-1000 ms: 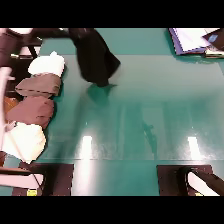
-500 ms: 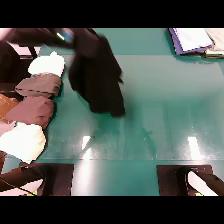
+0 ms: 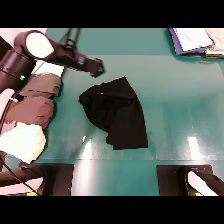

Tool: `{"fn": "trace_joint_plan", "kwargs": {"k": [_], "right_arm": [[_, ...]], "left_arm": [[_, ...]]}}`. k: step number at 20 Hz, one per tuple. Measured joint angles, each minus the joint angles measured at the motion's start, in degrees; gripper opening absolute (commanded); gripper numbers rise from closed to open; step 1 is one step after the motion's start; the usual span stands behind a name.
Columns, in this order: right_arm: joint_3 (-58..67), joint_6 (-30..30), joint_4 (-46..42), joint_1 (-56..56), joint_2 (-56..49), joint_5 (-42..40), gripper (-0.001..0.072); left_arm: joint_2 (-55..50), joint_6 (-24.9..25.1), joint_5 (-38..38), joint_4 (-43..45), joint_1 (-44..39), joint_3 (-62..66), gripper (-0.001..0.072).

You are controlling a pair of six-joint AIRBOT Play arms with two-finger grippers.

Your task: Fold the shirts.

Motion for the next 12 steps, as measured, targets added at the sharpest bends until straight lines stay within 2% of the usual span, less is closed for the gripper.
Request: {"fn": "trace_joint_plan", "kwargs": {"k": [3,8,12], "right_arm": [[0.0,0.0,0.0,0.0,0.0,1.3,0.0018],[0.0,0.0,0.0,0.0,-0.1,2.3,0.0018],[0.0,0.0,0.0,0.0,-0.1,2.5,0.0018]], "left_arm": [[-1.5,-1.1,-0.3,-0.2,8.5,-6.3,0.0661],[-8.9,-1.4,2.1,-2.9,15.4,-13.0,0.066],[-15.1,2.9,3.4,-9.6,16.2,-14.3,0.066]]}}
